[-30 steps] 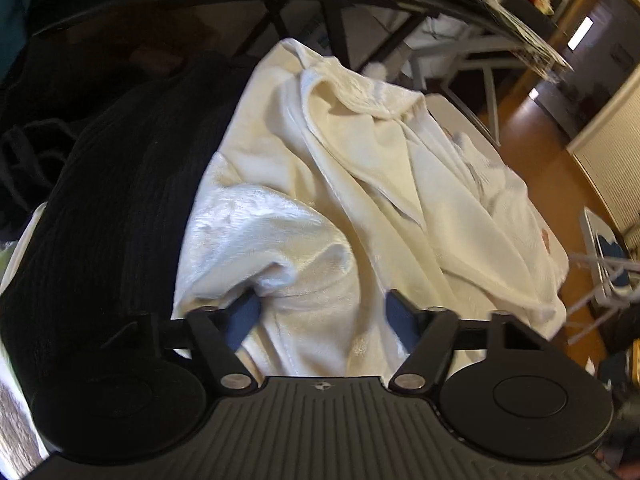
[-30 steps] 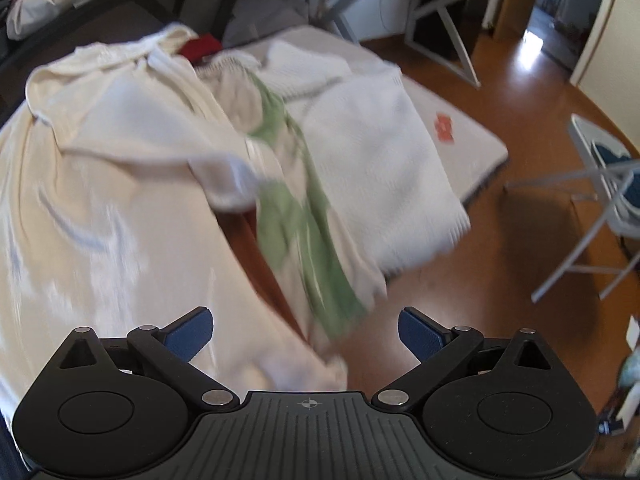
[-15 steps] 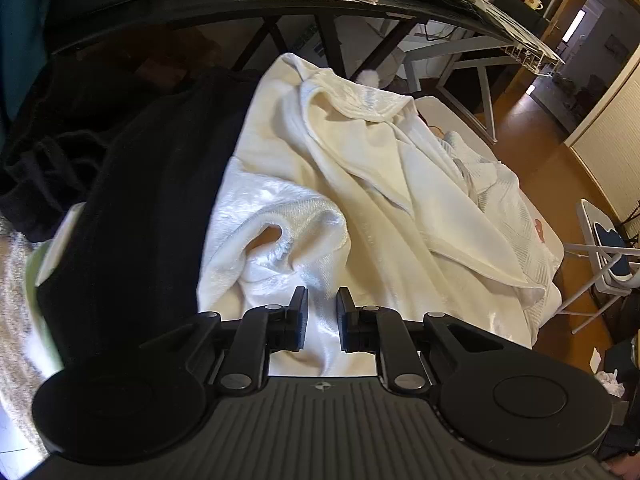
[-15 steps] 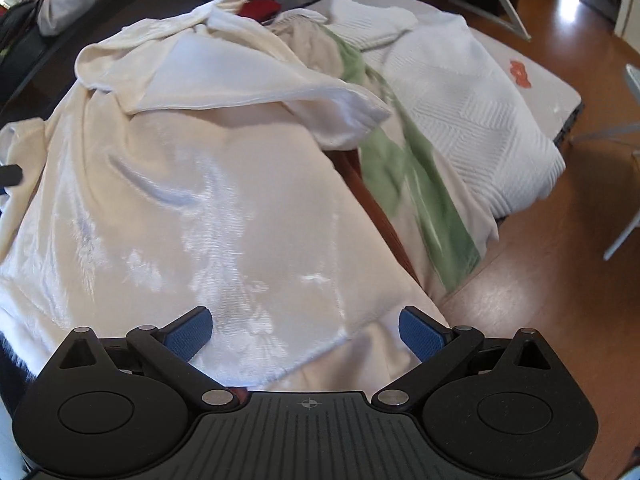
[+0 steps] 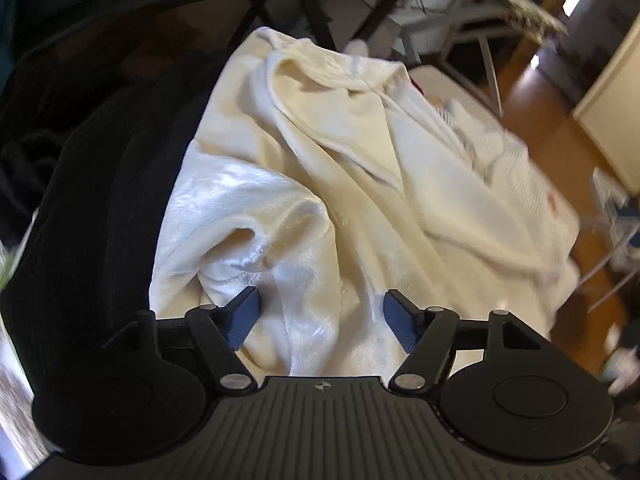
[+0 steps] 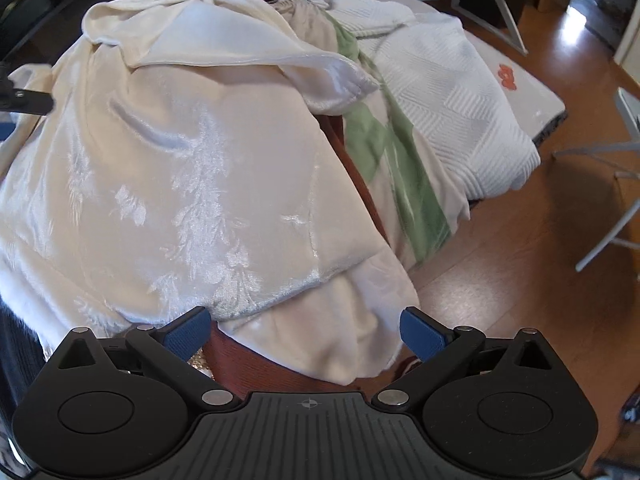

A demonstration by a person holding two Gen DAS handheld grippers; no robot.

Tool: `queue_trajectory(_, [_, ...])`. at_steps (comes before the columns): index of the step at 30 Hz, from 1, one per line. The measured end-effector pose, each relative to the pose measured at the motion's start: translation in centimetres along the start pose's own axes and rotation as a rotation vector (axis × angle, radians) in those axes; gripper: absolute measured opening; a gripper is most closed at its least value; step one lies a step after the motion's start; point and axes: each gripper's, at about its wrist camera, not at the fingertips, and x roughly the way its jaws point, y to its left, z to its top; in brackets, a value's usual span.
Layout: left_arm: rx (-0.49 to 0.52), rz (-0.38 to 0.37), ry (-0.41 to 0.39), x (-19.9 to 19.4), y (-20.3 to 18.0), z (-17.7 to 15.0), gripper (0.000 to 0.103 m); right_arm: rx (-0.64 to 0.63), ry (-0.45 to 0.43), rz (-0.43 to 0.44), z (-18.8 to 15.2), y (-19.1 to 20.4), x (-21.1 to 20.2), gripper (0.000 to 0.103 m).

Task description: Fold clothes

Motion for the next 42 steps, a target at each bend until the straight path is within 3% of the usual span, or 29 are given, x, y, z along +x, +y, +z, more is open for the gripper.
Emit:
queue_trajectory(1, [0.003, 0.001, -0.002, 0.1, -0.1, 0.0, 0.067, -0.028, -0.006, -0.003, -0.1, 0.2, 0.0, 0.100])
queue_trajectory(2, [-0.018, 0.001, -0.012, -0.1, 0.2, 0.1, 0.048, -0.072, -0.017, -0.004, -0.2, 0.7, 0.0, 0.100])
queue_trajectory(3, [-0.039, 0.001, -0.021, -0.2, 0.5, 0.2, 0.036, -0.121, -0.033, -0.007, -0.4, 1.2, 0.0, 0.100])
queue_trajectory(4, [-0.054, 0.000, -0.034, -0.5, 0.8, 0.2, 0.010, -0.178, -0.051, -0.012, -0.6, 1.8, 0.0, 0.100])
queue_trajectory(5, [-0.063, -0.001, -0.050, -1.0, 1.0, 0.2, 0.007, -0.229, -0.062, -0.017, -0.8, 2.5, 0.1, 0.100])
queue_trajectory(9, [-0.097, -0.006, -0.116, -3.0, 1.8, 0.3, 0.006, -0.326, -0.130, -0.042, -0.7, 4.4, 0.0, 0.099])
queue_trajectory(13, [-0.131, -0.010, -0.181, -5.0, 2.6, 0.3, 0.006, -0.346, -0.245, -0.051, 0.2, 5.2, -1.0, 0.099])
queue_trajectory(17, [-0.165, -0.015, -0.246, -7.1, 3.4, 0.4, 0.006, -0.412, -0.256, -0.042, 0.5, 5.6, 0.1, 0.097])
queue_trajectory(18, [-0.173, -0.018, -0.264, -7.5, 3.5, 0.4, 0.006, -0.421, -0.259, -0.031, 0.5, 5.7, 0.2, 0.092])
queue_trajectory(20, [-0.188, -0.028, -0.302, -8.3, 3.5, 0.2, 0.006, -0.415, -0.245, 0.022, 0.7, 5.6, -0.1, 0.070])
queue_trajectory(21, [-0.195, -0.033, -0.321, -8.7, 3.5, 0.1, 0.006, -0.396, -0.230, 0.054, 0.9, 5.5, -0.3, 0.054])
queue_trajectory(23, [-0.214, -0.039, -0.358, -9.5, 3.5, 0.0, 0.006, -0.279, -0.217, 0.099, 1.7, 4.8, -1.5, 0.038])
queue_trajectory(24, [-0.228, -0.037, -0.375, -10.1, 3.7, 0.1, 0.006, -0.206, -0.220, 0.119, 2.2, 4.2, -2.1, 0.024])
queue_trajectory(27, [-0.250, -0.028, -0.422, -11.8, 3.9, 0.4, 0.006, -0.013, -0.279, 0.166, 4.9, 2.0, -4.3, 0.006])
queue_trajectory(30, [-0.244, -0.031, -0.478, -13.6, 3.4, 1.0, 0.005, 0.034, -0.435, 0.166, 8.1, 1.2, -7.6, 0.005])
queue_trajectory(33, [-0.236, -0.066, -0.582, -16.6, 2.1, 2.0, 0.005, 0.083, -0.585, 0.205, 12.2, 0.3, -11.7, 0.002])
queue_trajectory(38, [-0.147, -0.163, -0.766, -21.7, -1.6, 4.3, 0.004, 0.208, -0.627, 0.253, 18.3, -2.1, -17.2, 0.002])
queue_trajectory(42, [-0.120, -0.261, -0.884, -24.8, -3.7, 6.2, 0.004, 0.202, -0.753, 0.290, 20.0, -4.5, -22.5, 0.002])
